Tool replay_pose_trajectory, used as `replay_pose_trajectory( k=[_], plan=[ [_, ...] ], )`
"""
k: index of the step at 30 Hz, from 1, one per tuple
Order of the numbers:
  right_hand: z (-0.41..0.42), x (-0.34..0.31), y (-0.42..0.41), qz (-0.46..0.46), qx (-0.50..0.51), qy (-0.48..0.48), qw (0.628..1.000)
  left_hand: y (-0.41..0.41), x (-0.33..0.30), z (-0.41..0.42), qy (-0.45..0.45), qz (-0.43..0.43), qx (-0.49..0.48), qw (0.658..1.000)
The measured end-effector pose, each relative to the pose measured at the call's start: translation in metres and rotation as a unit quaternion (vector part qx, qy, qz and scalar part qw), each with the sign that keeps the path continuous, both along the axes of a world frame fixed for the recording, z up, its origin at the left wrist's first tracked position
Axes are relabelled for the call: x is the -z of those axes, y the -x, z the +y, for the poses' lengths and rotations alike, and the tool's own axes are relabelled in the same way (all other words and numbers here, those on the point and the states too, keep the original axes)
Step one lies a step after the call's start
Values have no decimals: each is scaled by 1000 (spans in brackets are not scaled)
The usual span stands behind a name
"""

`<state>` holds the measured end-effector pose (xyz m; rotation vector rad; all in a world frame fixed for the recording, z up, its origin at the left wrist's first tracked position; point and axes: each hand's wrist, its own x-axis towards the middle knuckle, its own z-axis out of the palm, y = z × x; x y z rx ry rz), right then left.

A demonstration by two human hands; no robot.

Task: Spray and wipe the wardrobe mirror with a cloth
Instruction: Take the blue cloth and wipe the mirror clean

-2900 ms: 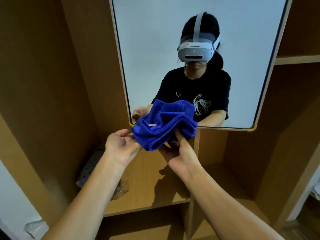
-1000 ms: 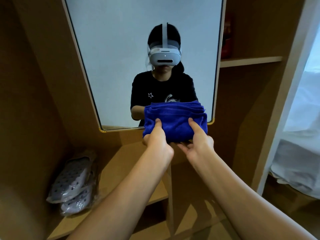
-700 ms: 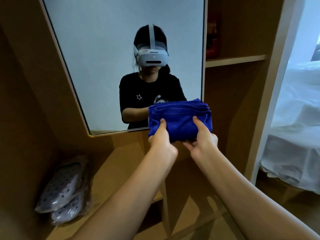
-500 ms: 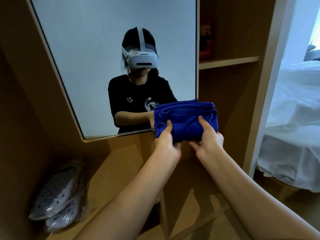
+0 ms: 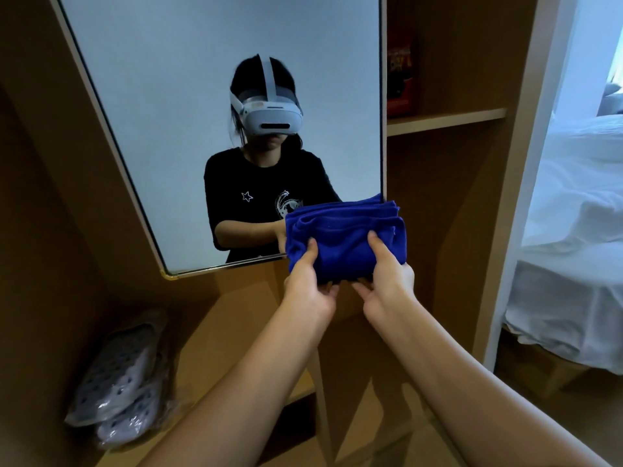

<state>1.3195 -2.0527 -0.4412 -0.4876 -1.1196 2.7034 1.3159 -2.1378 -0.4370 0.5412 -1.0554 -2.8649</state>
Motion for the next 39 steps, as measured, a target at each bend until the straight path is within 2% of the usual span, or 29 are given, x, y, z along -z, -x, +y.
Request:
replay_pose_trajectory(
  k=[8,10,12,14,16,18,19,23,28,32,39],
  plan=[
    [-7,4,-5,23,-4,1,1000,-13,-5,-4,33,-12,-3,999],
    [-4,7,-7,40,13,-21,999,-19,-3,-3,67,-6,9,998],
    [-1,7,-10,65,38,-53,996,-25,-3,-9,148,12,22,989],
    [1,2,-13,104,52,-78,990,-33,-9,-21,278,52,22,959],
    [2,-6,-16,141,42,-98,984,-39,-17,-37,438,96,15,894],
    [3,-14,-17,165,17,-119,979,-44,-24,-50,536,126,4,835],
    [3,-18,-18,173,2,-128,977,-47,-29,-55,538,129,2,833],
    [2,-34,-20,197,-80,-154,965,-53,-47,-66,384,116,-1,916],
    [0,-58,-19,242,-108,-238,934,-55,-69,-79,256,156,-25,954],
    [2,-83,-14,303,-119,-298,897,-54,-92,-101,230,206,21,951],
    [-13,-110,-12,363,-120,-336,861,-43,-123,-109,339,280,-36,897]
  ],
)
